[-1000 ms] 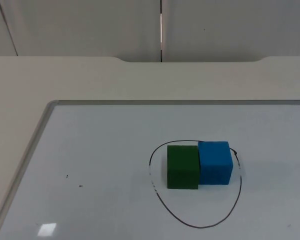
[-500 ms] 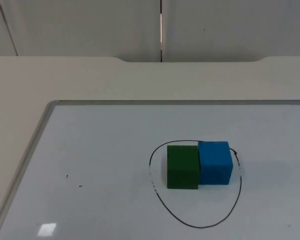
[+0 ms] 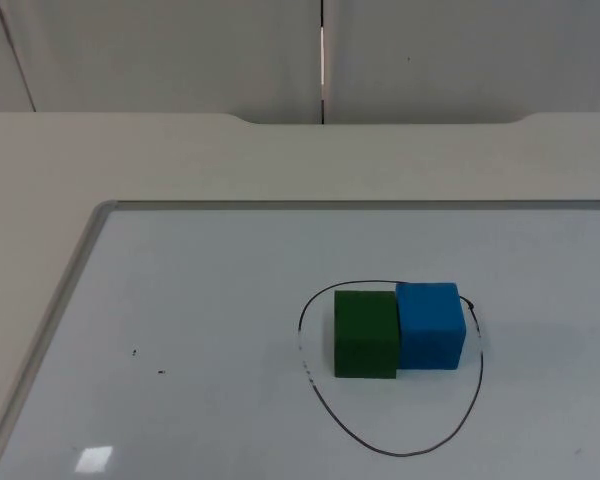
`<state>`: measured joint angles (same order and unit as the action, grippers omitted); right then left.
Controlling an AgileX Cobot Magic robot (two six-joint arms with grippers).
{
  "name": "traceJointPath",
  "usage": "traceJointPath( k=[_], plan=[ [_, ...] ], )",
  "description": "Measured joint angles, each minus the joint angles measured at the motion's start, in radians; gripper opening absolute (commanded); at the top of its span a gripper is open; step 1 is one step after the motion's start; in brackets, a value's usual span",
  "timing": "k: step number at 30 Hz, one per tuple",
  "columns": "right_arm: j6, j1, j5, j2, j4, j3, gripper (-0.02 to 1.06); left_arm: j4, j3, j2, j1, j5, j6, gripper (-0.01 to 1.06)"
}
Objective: Push the two cubes into the marked area.
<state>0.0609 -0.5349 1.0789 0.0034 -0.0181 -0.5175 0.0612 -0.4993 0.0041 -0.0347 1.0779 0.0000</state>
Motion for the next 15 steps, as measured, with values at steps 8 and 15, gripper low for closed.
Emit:
traceJointPath(
  k=[8,15],
  plan=[
    [0.002,0.000,0.000,0.000,0.009,0.000,0.00,0.000,0.000,0.000,0.000,0.000,0.000,0.00],
    [0.002,0.000,0.000,0.000,0.009,0.000,0.00,-0.019,0.000,0.000,0.000,0.000,0.023,0.38]
  ],
)
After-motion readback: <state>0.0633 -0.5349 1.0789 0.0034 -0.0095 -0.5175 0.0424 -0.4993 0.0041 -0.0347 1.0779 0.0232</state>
